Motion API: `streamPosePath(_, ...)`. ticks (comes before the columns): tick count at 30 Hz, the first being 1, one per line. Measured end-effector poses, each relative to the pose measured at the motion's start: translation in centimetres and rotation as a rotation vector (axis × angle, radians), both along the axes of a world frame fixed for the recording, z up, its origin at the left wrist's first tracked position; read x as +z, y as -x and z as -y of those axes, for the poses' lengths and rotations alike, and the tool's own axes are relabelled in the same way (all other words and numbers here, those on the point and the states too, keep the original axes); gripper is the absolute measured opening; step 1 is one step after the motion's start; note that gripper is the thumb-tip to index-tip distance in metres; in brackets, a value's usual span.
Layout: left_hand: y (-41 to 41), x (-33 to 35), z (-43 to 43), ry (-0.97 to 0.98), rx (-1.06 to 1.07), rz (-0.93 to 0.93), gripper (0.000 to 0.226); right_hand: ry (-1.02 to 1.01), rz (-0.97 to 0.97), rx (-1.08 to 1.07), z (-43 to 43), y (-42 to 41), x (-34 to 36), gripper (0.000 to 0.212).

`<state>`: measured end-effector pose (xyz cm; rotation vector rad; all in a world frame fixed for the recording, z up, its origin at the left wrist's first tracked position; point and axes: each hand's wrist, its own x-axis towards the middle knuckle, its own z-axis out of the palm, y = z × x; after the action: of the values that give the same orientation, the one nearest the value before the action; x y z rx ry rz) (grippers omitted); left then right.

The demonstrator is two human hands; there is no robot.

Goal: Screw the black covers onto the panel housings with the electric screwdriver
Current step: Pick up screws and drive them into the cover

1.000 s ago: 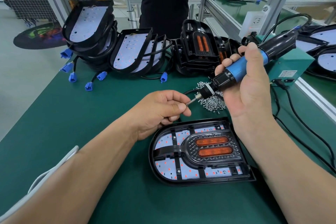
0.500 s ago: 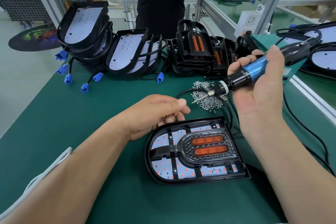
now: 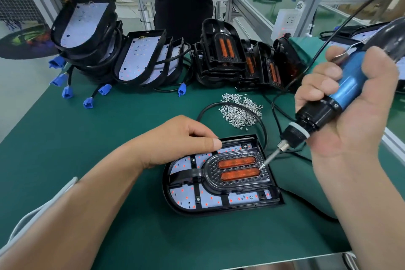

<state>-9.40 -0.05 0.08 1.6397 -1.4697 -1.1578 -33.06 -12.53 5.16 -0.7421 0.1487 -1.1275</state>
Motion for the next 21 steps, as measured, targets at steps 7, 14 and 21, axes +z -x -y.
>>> streamPosePath(7, 0.1, -0.2, 0.1, 0.013, 0.025, 0.003, 0.015, 0.104, -0.077, 0.063, -0.3, 0.7, 0.2, 0.038)
streamPosePath(14, 0.4, -0.2, 0.1, 0.018, 0.048, 0.013, 0.018, 0.164, -0.123, 0.097, -0.8, 0.8, -0.5, 0.026)
streamPosePath(21, 0.5, -0.1, 0.1, 0.034, 0.057, 0.044, 0.01, 0.227, -0.141, 0.134, -1.1, 0.5, -1.0, 0.044)
